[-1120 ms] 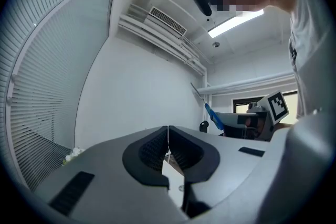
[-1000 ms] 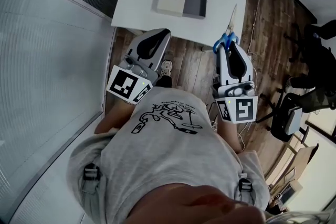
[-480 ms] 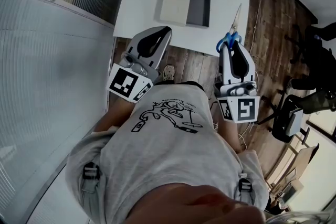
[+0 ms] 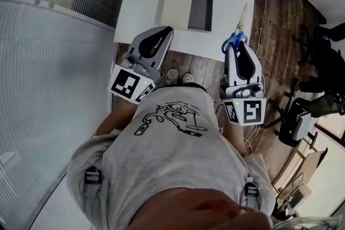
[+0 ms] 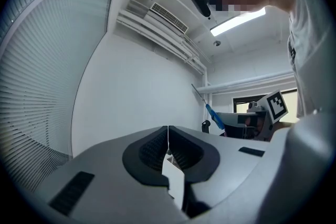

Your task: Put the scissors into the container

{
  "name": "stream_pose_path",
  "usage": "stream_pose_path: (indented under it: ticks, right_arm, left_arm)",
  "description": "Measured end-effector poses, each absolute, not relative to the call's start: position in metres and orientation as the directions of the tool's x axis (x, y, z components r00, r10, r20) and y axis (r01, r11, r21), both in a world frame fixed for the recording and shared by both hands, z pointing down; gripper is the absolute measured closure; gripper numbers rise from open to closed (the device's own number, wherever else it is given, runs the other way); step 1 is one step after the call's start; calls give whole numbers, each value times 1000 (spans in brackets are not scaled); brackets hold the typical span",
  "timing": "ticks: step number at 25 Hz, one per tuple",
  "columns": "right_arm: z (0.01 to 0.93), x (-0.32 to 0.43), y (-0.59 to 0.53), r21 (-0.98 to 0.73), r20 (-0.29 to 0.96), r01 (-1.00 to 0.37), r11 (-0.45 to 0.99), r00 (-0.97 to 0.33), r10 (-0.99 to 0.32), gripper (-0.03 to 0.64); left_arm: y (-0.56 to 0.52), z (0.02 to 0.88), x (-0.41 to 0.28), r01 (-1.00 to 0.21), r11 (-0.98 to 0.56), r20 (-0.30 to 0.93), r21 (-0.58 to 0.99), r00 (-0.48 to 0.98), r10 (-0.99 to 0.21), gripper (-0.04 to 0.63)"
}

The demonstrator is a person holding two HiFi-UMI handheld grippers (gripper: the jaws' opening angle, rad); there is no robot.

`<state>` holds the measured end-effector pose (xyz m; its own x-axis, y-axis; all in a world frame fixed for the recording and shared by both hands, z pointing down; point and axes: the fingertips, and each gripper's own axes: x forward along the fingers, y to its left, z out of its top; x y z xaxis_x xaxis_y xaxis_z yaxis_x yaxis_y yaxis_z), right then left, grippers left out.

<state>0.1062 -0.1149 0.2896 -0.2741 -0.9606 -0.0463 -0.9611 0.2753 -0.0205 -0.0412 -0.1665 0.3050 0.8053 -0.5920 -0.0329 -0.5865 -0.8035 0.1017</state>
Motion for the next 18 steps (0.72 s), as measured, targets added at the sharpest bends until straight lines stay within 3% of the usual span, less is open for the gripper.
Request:
stream_pose_path:
  ticks: [18]
  right_arm:
    - [289,135,-140,-17,-56,-959,282,-281,-958,528]
  left_arm:
    - [-188,300,-12,-583,-807,-34,96,808,-588,574]
